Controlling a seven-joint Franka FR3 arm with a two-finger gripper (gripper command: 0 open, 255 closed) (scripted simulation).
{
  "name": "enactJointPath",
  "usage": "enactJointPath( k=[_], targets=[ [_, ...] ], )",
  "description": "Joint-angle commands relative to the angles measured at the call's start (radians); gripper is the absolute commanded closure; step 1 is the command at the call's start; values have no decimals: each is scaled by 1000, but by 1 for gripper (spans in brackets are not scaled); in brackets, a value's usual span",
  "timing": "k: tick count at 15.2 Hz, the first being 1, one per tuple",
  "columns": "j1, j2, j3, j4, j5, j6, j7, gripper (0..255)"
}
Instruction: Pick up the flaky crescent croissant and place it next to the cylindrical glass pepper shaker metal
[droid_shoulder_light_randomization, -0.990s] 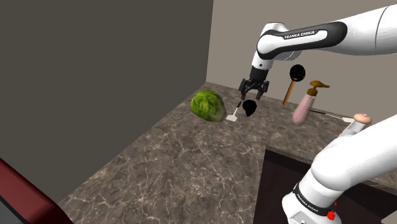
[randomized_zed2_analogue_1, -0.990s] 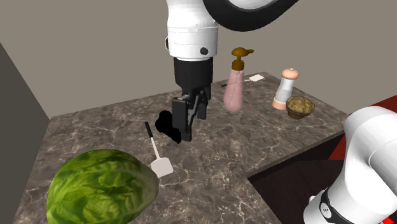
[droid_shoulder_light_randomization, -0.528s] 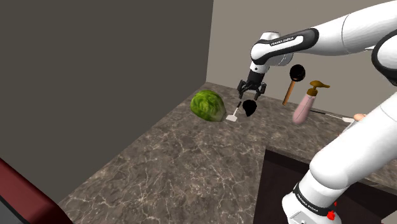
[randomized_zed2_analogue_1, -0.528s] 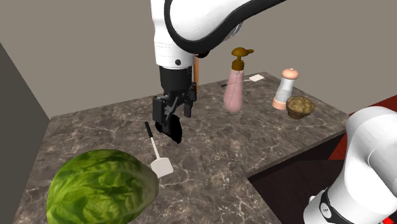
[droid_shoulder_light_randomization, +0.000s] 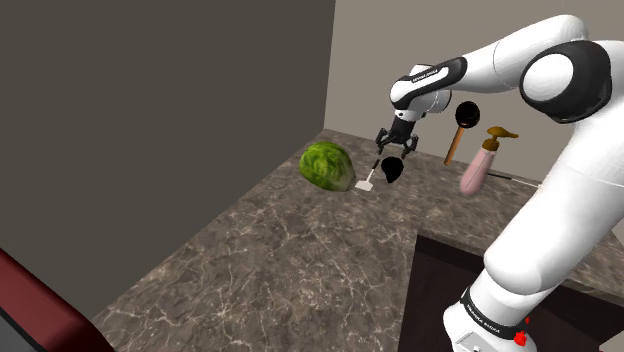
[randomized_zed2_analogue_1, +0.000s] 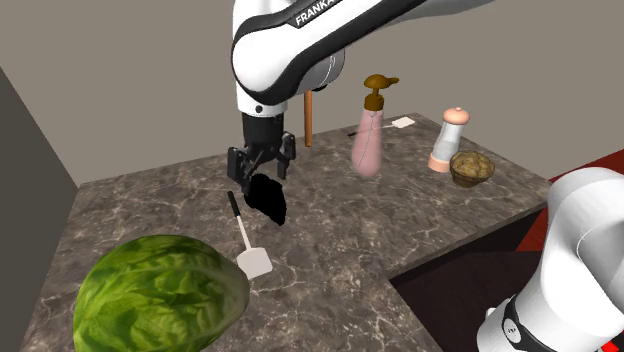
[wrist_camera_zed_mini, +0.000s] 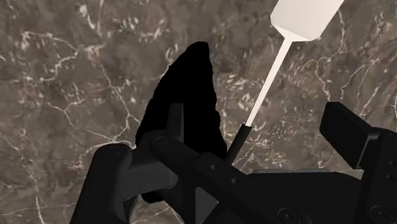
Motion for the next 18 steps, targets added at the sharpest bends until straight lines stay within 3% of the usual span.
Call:
enactJointPath(
  k=[1,10,18],
  targets=[
    [-16,61,-15,49,20,18,13,0],
    [-105,297,-65,232,122,81,51,0],
    [-111,359,-48,214,156,158,30,0]
  ],
)
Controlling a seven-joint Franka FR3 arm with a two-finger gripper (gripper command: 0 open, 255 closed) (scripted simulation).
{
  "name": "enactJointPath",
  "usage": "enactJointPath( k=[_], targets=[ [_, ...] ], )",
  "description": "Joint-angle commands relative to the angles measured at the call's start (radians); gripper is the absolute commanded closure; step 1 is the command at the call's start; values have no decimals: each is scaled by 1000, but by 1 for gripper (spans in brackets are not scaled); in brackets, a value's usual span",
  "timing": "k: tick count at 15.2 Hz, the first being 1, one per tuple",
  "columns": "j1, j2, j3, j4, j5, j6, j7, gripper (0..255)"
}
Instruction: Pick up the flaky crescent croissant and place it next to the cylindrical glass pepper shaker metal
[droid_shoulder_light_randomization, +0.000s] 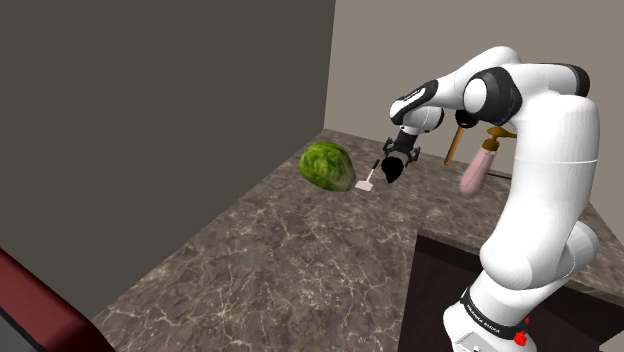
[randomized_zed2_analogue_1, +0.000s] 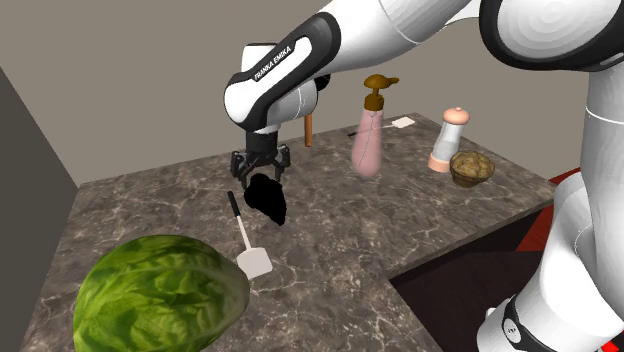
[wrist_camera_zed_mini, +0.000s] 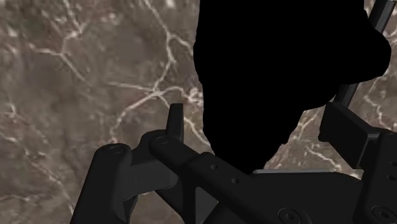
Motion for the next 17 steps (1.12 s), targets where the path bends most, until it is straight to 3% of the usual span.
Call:
enactJointPath(
  k=[1,7,8,17],
  targets=[
    [-2,8,2,-1,5,9,-4,0],
    [-2,8,2,-1,5,9,-4,0],
    [-2,8,2,-1,5,9,-4,255],
    [-2,8,2,-1,5,9,-4,255]
  ],
)
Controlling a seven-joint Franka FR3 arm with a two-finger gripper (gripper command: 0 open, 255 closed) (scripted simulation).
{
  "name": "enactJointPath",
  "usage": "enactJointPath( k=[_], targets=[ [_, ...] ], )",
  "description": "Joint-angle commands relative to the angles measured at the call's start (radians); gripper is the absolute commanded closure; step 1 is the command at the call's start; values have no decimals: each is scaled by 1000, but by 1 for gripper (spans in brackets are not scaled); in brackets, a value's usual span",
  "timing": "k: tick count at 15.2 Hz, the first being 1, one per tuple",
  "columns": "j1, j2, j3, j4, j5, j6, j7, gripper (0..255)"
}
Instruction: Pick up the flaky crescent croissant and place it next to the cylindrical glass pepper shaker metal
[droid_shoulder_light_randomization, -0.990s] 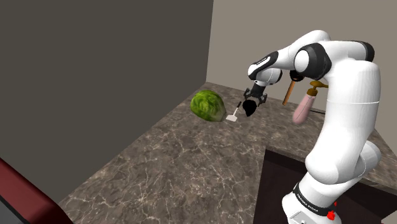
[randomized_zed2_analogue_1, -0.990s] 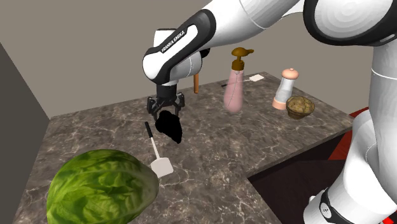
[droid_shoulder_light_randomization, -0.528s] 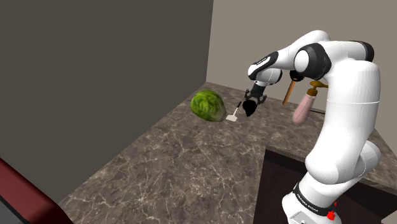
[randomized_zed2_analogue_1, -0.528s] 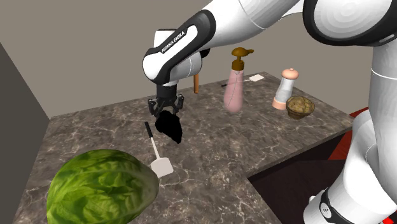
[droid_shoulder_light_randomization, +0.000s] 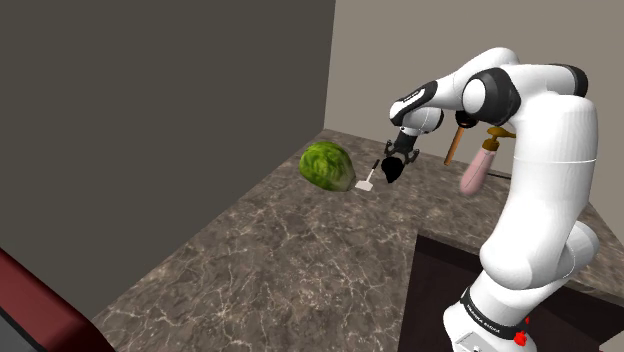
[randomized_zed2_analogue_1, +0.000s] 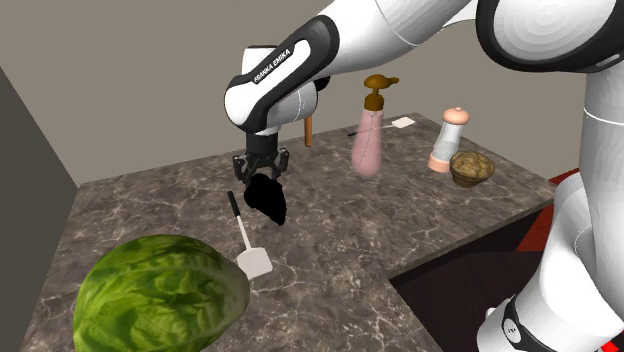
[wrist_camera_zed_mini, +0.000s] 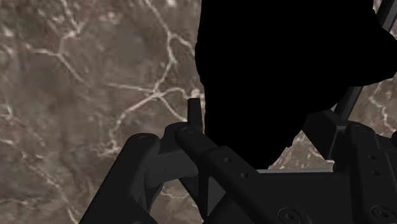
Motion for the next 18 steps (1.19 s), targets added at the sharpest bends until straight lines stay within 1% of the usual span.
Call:
enactJointPath(
  k=[1,18],
  targets=[
    [2,-8,-2,3,-5,-10,4,255],
    [16,-114,-27,93,-70,-198,60,255]
  ],
)
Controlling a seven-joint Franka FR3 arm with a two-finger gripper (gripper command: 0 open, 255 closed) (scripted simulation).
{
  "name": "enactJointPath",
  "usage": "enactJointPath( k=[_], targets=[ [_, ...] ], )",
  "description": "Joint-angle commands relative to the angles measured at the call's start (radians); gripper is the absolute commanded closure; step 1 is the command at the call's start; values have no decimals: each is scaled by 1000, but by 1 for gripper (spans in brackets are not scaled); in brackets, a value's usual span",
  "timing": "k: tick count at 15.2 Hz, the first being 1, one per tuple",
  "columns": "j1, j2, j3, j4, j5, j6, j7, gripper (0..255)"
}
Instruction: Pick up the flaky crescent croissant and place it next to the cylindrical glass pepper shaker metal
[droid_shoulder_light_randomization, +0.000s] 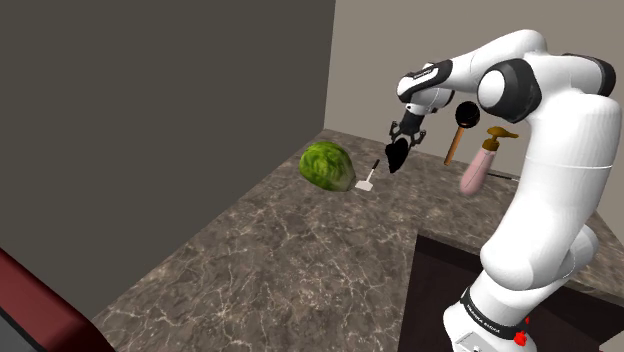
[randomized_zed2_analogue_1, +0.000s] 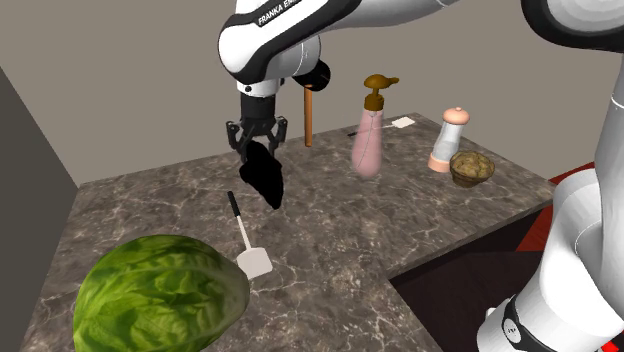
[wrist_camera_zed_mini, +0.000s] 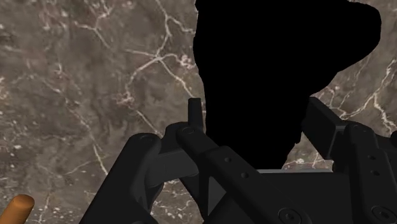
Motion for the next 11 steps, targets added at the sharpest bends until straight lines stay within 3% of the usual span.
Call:
enactJointPath(
  k=[1,11],
  targets=[
    [2,-10,-1,16,-7,-24,8,255],
    [4,-46,-8,104,-30,-144,32,255]
  ],
)
